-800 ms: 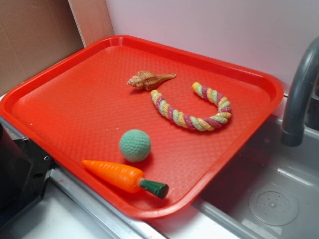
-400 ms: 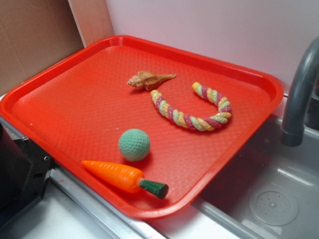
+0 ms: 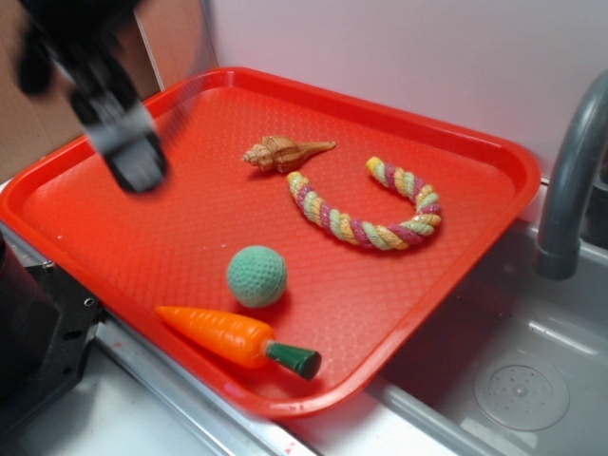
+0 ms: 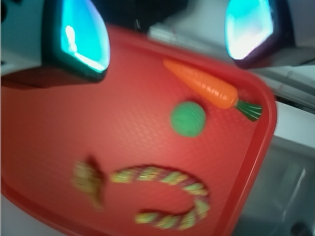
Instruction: Grab the carrot.
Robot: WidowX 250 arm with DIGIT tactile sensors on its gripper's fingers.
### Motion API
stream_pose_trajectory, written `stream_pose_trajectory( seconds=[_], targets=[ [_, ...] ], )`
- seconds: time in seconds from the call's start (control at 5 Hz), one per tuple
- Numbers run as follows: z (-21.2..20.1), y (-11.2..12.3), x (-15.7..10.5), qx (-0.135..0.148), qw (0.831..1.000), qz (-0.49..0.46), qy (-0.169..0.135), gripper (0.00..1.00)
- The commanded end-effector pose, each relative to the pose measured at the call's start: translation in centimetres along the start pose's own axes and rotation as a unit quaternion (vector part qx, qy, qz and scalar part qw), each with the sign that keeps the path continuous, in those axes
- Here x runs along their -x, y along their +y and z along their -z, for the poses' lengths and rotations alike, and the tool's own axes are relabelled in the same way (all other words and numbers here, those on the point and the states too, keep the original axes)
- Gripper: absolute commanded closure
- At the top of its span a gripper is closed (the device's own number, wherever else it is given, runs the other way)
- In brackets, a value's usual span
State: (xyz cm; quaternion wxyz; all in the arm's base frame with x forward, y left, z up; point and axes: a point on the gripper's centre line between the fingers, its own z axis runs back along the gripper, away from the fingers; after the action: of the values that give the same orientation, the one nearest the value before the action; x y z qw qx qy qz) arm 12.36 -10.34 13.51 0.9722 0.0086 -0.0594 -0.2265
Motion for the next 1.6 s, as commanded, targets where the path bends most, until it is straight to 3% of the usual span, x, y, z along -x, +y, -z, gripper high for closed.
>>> stream_pose_trajectory(
  seconds=[0.0,0.4,0.8,1.4],
  targets=[
    [-0.6,-0.4,-0.2,0.005,1.000,0.008,-0.021,0.00],
    [-0.6,-0.4,-0.2,0.005,1.000,0.008,-0.021,0.00],
    [4.9,-2.3,1.3,0.022,0.997,0.062,-0.028,0.00],
    [11.5,-3.3,0.8,0.063,0.994,0.091,0.009,0.00]
  ],
)
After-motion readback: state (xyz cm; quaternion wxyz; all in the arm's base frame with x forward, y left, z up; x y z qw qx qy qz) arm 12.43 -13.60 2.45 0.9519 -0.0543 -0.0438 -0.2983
